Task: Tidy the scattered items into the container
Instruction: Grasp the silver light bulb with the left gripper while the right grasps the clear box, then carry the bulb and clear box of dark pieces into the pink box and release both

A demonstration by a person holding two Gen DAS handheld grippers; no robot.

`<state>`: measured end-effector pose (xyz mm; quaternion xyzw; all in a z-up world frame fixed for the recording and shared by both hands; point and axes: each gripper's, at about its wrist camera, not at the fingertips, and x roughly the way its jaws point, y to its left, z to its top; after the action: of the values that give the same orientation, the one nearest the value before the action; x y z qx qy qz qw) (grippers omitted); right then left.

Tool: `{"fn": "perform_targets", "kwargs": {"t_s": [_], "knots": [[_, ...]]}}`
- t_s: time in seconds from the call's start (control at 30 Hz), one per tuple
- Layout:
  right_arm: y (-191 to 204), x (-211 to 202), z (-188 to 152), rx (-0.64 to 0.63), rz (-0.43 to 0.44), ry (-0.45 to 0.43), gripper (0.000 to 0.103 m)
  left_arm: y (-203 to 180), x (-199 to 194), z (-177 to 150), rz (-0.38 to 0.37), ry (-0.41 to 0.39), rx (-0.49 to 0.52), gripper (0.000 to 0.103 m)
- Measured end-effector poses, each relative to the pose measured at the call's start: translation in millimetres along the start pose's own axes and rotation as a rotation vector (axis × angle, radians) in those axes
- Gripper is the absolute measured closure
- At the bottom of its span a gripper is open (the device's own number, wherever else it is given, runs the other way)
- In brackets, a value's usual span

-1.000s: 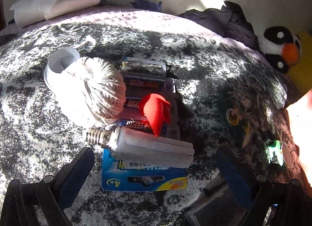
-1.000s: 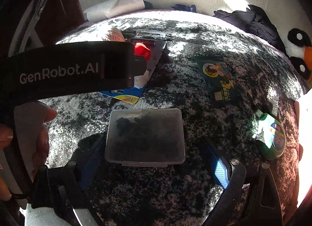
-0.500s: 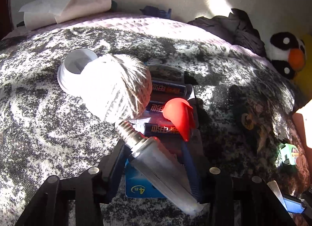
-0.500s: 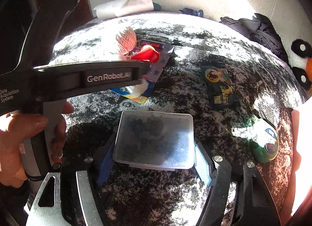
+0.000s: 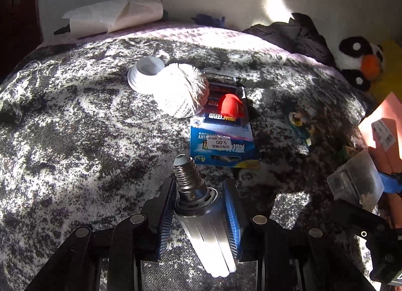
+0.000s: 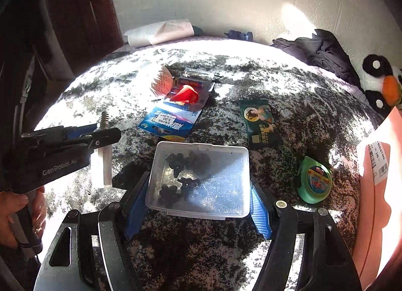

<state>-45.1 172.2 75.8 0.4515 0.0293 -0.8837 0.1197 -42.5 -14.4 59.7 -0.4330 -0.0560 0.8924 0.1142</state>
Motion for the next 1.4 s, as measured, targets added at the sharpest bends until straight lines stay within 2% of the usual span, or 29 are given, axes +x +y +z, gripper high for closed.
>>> {"fn": "perform_targets", "kwargs": {"t_s": [0.37,0.53,0.73,0.97,1.1,1.33,1.4], "knots": [[-8.9,-87.7,-11.0,0.023,0.012,-0.132,0.030,-52.5,-122.6,-9.7,-0.037,-0.167,0.093,0.073],[-26.0,-146.7,-17.7,0.053,-0.005,-0.239,0.030,-104.5,-169.0,-4.2,-0.081,-0.237,0.181,0.073],[-80.2,-222.6,-30.4,0.161,-0.061,-0.379,0.030,-188.1,-201.1,10.2,-0.150,-0.306,0.309,0.073],[-168.3,-280.6,-62.6,0.319,-0.147,-0.458,0.030,-293.9,-189.1,23.0,-0.256,-0.302,0.436,0.073],[-220.6,-299.1,-85.4,0.397,-0.200,-0.464,0.030,-351.0,-159.7,24.9,-0.326,-0.243,0.481,0.073],[-311.2,-302.0,-125.0,0.530,-0.329,-0.400,0.030,-436.4,-87.6,18.5,-0.373,-0.122,0.561,0.072],[-331.8,-293.1,-132.4,0.564,-0.366,-0.352,0.029,-452.3,-64.1,19.8,-0.381,-0.052,0.552,0.071]]}}
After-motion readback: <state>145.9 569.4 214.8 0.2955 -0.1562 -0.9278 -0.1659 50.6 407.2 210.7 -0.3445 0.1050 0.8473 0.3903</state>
